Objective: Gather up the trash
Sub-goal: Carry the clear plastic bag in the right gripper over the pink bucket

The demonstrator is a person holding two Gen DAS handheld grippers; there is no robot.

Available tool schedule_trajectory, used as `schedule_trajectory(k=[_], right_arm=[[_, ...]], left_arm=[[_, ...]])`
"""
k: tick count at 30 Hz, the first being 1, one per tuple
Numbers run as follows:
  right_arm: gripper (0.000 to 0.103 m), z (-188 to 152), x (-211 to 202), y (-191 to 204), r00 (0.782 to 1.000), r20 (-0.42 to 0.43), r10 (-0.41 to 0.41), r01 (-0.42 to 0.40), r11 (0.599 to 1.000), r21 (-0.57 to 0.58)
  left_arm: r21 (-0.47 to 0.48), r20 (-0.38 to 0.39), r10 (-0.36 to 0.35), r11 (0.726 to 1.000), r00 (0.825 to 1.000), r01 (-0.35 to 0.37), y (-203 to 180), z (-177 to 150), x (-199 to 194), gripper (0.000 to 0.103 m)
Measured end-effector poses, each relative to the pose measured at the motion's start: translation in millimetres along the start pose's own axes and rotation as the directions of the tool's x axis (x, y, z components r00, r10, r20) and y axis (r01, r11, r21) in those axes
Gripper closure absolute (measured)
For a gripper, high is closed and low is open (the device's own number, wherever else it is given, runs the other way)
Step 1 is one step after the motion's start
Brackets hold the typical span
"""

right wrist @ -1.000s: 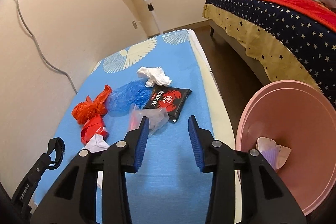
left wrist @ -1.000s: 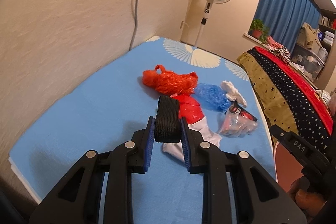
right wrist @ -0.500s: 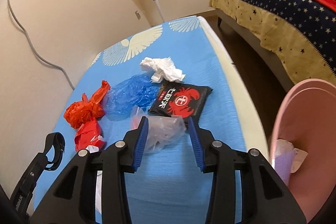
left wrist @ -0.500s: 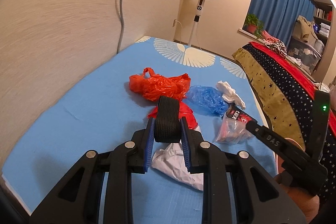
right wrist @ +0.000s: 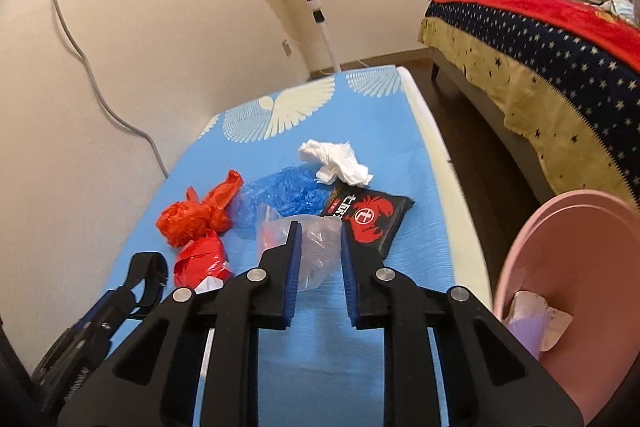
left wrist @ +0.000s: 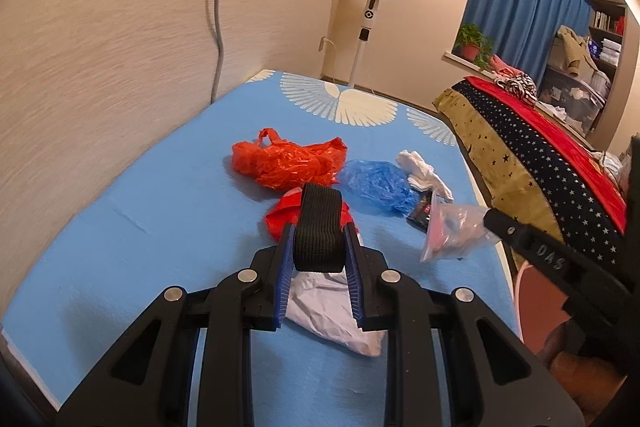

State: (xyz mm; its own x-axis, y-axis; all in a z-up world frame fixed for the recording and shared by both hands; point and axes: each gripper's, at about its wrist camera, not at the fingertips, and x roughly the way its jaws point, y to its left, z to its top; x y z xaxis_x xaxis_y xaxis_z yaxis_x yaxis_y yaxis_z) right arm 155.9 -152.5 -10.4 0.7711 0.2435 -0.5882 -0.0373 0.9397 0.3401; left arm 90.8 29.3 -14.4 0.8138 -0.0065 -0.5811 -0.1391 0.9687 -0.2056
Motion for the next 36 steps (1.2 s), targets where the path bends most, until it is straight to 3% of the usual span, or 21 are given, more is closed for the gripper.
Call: schedule_trajectory(k=[18, 36], right_arm=[[0.083, -8.6, -92.7, -26.5, 0.991, 0.075, -0.108, 0.111, 0.994, -0.025], [0.083, -10.0, -143.5, -57.5, 0.966, 0.13, -0.223, 0.222, 0.975, 0.025]], left_arm=[[0.078, -0.017, -0.098, 0.992, 0.995, 0.099, -37.5, -19.7, -31.1, 0.079], [0.137, -0.021, -0.18, 0.974, 0.984, 0.181, -75.6, -30.5, -49.1, 0.079]])
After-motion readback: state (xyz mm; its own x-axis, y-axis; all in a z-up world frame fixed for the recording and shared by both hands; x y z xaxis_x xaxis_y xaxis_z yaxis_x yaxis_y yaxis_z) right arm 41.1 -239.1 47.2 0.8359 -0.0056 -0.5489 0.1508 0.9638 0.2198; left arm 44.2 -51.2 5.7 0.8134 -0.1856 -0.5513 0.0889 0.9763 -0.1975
